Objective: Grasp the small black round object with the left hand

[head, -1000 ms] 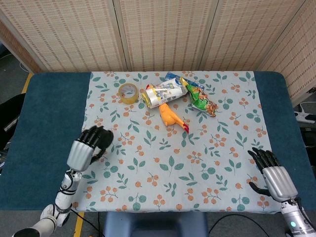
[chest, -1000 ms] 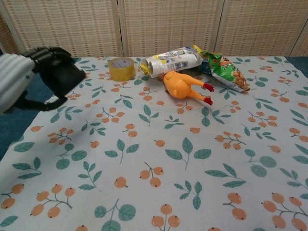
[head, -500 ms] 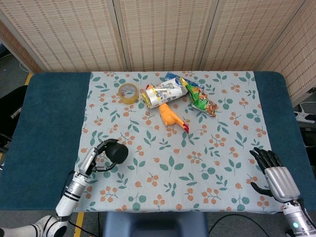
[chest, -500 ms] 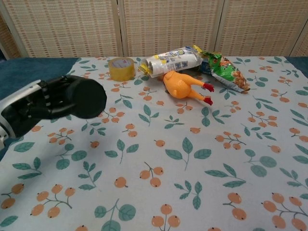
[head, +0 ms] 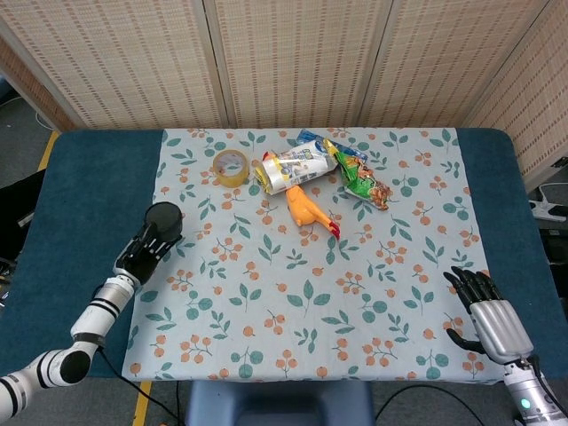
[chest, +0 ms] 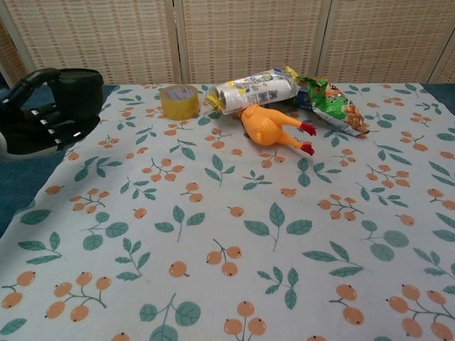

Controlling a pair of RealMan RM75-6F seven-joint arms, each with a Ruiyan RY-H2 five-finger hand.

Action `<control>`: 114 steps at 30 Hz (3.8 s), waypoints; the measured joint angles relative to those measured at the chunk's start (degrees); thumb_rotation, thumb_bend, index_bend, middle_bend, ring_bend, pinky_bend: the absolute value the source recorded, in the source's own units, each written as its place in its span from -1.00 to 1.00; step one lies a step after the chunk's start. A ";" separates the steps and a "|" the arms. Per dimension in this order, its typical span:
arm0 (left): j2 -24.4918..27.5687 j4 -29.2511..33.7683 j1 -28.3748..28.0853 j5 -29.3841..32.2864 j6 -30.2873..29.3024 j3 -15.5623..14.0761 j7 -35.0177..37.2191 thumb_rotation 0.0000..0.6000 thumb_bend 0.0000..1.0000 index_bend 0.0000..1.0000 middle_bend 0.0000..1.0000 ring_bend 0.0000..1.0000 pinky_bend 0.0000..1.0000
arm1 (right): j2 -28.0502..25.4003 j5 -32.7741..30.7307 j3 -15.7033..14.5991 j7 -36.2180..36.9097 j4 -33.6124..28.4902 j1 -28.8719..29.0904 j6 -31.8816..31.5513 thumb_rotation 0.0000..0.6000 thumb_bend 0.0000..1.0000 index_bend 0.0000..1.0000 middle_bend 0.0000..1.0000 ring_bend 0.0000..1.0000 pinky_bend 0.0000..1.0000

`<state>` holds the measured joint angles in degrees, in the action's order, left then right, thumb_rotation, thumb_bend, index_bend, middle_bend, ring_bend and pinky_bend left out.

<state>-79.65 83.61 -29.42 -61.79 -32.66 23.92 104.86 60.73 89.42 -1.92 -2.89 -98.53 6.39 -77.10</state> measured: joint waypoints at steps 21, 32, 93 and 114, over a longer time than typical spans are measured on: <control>-15.14 -33.94 -1.72 -33.66 -40.97 -14.09 -97.39 1.00 0.79 0.25 0.44 0.30 0.58 | -0.45 0.70 -0.53 0.28 -0.42 -0.07 -0.14 1.00 -0.70 -1.00 -1.00 -1.00 -1.00; -27.53 -55.52 -3.78 -45.59 -49.09 -25.12 -125.87 1.00 0.69 0.23 0.42 0.25 0.32 | -0.65 0.53 -0.66 0.29 -0.69 0.12 0.42 1.00 -0.69 -1.00 -1.00 -1.00 -1.00; -10.72 -12.08 -4.23 -22.48 -26.81 -20.34 -107.07 1.00 -0.37 -1.00 -1.00 -1.00 -0.66 | -1.20 1.03 -0.72 0.96 -1.19 -0.47 -0.86 1.00 -0.61 -1.00 -1.00 -1.00 -1.00; -5.10 -3.82 -9.14 -11.12 -16.06 -17.42 -114.44 1.00 -0.37 -0.85 -1.00 -1.00 -0.73 | -1.78 2.17 -0.96 2.27 -1.19 -0.92 -2.09 1.00 -0.61 -1.00 -1.00 -1.00 -1.00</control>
<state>-84.75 79.79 -38.56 -72.91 -48.72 6.51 -9.59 58.95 91.59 -2.88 -0.62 -99.72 5.47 -79.19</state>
